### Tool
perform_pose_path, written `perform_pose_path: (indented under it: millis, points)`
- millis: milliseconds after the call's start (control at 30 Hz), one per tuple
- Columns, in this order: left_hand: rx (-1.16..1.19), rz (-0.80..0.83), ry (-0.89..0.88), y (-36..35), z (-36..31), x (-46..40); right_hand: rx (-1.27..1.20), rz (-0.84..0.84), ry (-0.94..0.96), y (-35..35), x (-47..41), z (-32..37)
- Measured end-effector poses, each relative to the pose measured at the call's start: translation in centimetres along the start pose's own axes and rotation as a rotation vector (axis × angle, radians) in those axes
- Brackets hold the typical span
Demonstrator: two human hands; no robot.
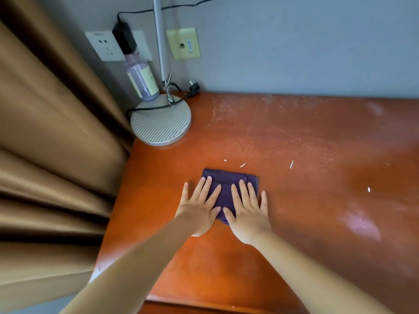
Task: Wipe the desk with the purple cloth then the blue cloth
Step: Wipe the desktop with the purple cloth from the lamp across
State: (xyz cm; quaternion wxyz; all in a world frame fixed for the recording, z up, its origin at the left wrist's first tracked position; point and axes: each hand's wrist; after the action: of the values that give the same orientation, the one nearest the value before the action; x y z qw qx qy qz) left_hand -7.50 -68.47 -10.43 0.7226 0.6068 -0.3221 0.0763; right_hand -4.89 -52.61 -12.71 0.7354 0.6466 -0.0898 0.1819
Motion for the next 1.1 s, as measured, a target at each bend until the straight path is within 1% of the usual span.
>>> perform_pose_path:
  millis: [133, 167, 233, 367, 467, 633, 733, 833, 967, 1100]
  points:
    - [0.020, 0.009, 0.060, -2.3, 0.2, 3.2, -0.036, -0.009, 0.032, -0.9, 1.4, 1.9]
    - [0.030, 0.006, 0.080, -2.5, 0.3, 3.5, -0.024, 0.016, 0.052, -0.4, 1.4, 2.2]
    - [0.054, 0.006, 0.111, -2.5, 0.7, 3.7, 0.016, -0.002, 0.125, -0.3, 0.8, 2.3]
    - [0.086, -0.003, 0.146, -2.2, 2.3, 3.2, 0.043, 0.025, 0.169, 0.5, -1.1, 3.2]
    - [0.085, -0.002, 0.152, -1.4, 4.3, 2.4, 0.036, 0.049, 0.151, 1.3, -2.8, 4.7]
    - [0.028, 0.020, 0.064, 0.8, 7.5, -0.4, -0.018, 0.053, 0.048, 2.0, -4.6, 6.5]
    - [-0.024, 0.018, 0.017, 1.7, 8.3, -2.1, -0.071, 0.034, -0.027, 2.2, -5.3, 6.6]
    - [-0.036, 0.005, -0.002, 2.4, 7.8, -3.2, -0.069, 0.033, -0.067, 2.6, -5.6, 5.9]
    - [-0.027, -0.002, 0.010, 2.3, 6.8, -2.9, -0.042, 0.045, -0.065, 2.7, -5.3, 5.1]
    - [0.003, 0.017, 0.046, 0.7, 6.3, -0.5, -0.035, 0.045, -0.020, 1.9, -3.7, 6.0]
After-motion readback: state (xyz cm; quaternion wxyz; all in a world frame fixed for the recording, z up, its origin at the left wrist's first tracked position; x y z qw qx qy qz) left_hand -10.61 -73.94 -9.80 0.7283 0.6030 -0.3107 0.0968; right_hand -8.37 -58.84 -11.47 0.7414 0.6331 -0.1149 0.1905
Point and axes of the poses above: each hand's wrist, its own x-axis away from the middle knuckle, its own y-axis out of the back of the hand, z = x × y, and after that the axes turned 1 degree about y, right-handed
